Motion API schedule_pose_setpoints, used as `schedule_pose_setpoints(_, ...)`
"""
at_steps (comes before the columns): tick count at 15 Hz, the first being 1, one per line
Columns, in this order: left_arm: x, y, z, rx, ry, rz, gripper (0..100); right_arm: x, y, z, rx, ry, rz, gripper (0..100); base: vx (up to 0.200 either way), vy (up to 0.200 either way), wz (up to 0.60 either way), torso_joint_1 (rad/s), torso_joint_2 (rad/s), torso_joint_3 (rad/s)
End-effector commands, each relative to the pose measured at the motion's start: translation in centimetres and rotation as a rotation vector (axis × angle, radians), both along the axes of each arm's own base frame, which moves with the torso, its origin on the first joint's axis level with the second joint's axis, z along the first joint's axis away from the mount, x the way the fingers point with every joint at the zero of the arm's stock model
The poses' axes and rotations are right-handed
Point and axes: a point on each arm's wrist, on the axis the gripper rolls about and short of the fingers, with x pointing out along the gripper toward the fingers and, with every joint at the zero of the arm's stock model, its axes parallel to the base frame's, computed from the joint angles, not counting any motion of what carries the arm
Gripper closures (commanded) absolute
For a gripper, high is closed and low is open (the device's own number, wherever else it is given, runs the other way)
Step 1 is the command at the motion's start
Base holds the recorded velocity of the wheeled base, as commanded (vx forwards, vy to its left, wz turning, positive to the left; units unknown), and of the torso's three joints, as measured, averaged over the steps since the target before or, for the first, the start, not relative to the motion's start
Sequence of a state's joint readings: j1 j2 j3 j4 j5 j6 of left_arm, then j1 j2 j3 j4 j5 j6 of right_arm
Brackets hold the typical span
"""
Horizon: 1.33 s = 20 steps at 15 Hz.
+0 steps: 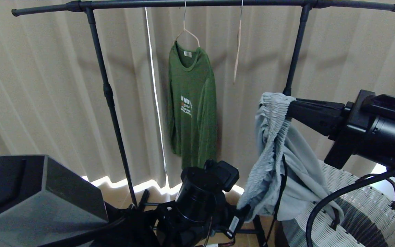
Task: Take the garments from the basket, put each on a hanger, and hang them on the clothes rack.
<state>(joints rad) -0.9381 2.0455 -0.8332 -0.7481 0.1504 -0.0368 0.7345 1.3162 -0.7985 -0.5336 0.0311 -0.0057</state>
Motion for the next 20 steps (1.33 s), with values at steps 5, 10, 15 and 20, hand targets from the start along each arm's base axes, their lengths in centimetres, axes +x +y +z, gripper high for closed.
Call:
schedule_pose_setpoints(5,-1.8,2.6,0.6,-0.008,-0.134,-0.007,100,1.1,-1.5,0.1,-0.001,-0.002,-0.086,100,0.000,0.000,0.00,0.000,0.00,0.000)
schedule_pose_setpoints(10,0.9,9.4,11.0,-0.055,-0.346,0.170,100,2.8,-2.7,0.9,0.015,-0.023,-0.178,100,0.000,0.000,0.00,0.000,0.00,0.000)
schedule_pose_setpoints(15,0.1,13.6,21.6,-0.119,-0.436,0.277,100,3.6,-3.9,2.7,0.050,-0.073,-0.242,100,0.000,0.000,0.00,0.000,0.00,0.000)
schedule_pose_setpoints(20,-1.4,14.9,26.1,-0.107,-0.476,0.287,100,4.6,-4.1,3.8,0.070,-0.097,-0.271,100,0.000,0.000,0.00,0.000,0.00,0.000)
